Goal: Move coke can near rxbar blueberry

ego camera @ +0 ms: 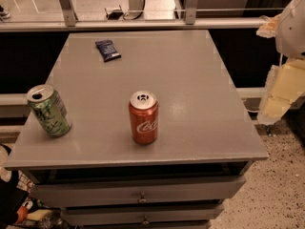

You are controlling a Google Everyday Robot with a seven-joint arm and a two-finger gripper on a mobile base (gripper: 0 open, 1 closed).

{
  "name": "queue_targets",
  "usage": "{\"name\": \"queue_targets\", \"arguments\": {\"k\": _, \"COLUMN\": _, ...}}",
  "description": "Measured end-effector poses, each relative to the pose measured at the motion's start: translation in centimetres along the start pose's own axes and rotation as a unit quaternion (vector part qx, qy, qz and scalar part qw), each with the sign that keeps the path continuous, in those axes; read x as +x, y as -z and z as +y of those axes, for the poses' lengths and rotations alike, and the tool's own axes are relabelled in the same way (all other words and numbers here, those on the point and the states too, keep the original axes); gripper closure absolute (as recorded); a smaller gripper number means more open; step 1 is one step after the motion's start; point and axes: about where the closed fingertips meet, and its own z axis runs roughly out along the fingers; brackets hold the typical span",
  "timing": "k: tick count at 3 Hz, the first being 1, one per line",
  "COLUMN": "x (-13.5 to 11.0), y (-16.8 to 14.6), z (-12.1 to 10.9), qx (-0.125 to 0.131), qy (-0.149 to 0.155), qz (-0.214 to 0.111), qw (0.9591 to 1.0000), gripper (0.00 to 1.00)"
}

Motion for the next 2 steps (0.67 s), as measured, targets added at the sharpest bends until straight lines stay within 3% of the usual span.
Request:
{"name": "queue_targets", "arguments": {"k": 1, "x": 0.0, "y": 0.01, "z": 0.0, "qx": 0.0, "qy": 0.0, "qz": 0.0, "qw": 1.0, "gripper": 0.0}}
{"name": "queue_targets", "arguments": {"k": 2, "x": -0.54, "y": -0.24, "z": 0.33, "qx": -0.005, "qy": 0.004, "qz": -0.032, "qw": 0.9995, "gripper": 0.0}}
